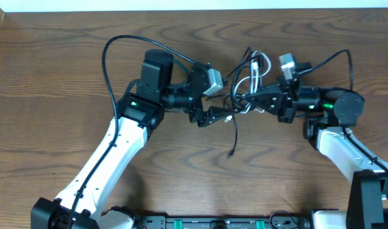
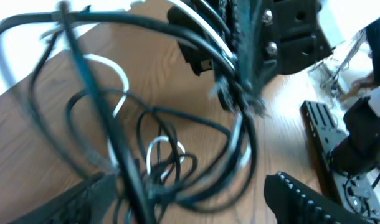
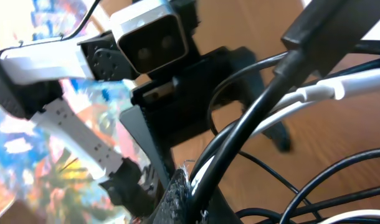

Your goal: Untangle cables

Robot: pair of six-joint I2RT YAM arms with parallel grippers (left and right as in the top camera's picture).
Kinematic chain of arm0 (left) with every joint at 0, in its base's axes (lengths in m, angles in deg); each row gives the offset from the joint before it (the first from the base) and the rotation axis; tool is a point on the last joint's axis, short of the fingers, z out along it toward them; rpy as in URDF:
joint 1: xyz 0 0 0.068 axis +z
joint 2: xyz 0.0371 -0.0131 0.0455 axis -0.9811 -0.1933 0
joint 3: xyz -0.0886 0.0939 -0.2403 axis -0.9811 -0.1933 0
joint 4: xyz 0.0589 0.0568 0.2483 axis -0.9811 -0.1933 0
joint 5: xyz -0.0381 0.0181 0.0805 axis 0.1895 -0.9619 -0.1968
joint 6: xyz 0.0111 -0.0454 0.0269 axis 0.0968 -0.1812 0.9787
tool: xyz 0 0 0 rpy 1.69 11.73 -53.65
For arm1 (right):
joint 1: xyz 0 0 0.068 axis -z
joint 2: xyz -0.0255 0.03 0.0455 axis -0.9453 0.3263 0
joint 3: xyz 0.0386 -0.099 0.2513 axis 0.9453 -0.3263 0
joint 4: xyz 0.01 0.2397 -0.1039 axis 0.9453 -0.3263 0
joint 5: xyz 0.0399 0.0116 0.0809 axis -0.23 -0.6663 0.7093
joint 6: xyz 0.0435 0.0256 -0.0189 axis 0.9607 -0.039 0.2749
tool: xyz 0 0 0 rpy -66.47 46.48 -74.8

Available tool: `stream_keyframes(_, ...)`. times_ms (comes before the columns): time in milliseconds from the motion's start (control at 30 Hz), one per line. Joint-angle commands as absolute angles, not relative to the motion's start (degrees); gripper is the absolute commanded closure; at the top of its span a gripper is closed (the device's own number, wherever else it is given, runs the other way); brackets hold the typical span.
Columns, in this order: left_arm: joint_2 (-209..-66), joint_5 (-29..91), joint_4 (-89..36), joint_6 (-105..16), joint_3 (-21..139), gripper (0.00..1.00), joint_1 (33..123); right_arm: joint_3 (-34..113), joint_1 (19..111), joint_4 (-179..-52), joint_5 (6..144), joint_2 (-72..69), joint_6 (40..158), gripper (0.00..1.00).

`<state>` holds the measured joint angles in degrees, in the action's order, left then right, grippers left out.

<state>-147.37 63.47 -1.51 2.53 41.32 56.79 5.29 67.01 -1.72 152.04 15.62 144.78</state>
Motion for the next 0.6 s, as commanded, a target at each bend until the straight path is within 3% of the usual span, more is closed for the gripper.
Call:
stream_keyframes(0, -148.35, 59.93, -1.69, 2.88, 43.27, 0.21, 55.72, 5.62, 64.91, -0.22, 152.12, 15.64, 142.33, 0.99)
stream_keyframes(200, -151.32, 49.85, -1.69, 2.86, 43.27, 0.32, 55.7, 5.62, 62.96, 2.78, 152.76, 15.64, 142.53, 0.99)
stream_keyframes(433, -155.08, 46.22, -1.07, 2.84, 43.27, 0.35, 55.67, 5.62, 61.87, 6.19, 152.93, 15.64, 144.76, 0.99)
stream_keyframes(567, -156.07, 46.2, -0.99, 2.84, 43.27, 0.59, 55.7, 5.62, 61.37, 6.47, 152.91, 15.64, 145.13, 0.99)
